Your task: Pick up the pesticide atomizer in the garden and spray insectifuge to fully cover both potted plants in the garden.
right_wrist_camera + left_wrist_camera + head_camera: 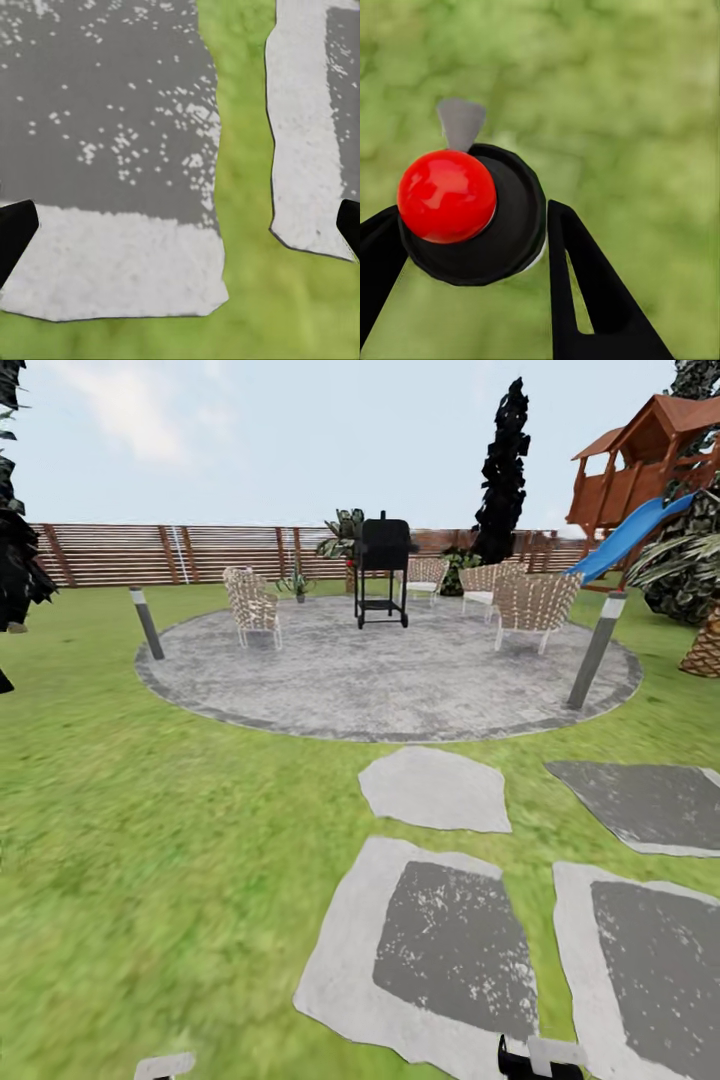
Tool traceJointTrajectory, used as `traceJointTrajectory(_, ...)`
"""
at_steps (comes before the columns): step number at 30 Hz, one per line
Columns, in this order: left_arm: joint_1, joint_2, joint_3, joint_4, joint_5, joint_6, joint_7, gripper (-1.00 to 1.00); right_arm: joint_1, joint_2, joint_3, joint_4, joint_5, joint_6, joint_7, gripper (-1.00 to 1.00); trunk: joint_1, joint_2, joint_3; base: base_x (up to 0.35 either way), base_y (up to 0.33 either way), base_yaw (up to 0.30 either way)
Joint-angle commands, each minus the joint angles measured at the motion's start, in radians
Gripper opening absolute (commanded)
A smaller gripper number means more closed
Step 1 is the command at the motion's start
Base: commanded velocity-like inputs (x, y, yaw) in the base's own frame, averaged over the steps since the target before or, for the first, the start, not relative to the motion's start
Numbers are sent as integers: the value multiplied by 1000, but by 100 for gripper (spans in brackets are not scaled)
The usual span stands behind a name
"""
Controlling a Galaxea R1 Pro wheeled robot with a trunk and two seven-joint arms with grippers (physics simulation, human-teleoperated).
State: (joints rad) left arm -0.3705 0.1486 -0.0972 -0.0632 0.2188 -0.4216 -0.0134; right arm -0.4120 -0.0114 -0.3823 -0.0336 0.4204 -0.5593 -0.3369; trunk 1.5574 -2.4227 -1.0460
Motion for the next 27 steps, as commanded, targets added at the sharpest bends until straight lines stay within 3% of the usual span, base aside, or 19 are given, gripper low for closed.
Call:
traceJointTrajectory(1,-1,0,-8,1,10,-3,-2,-100,-1,0,-6,1,11,-2,-5,100,0,0,-1,338,-73,74)
traceJointTrajectory(27,-1,1,-7,1,10,-3,-2,-100,-1,-1,-6,1,11,-2,-5,100,0,0,-1,338,-73,5)
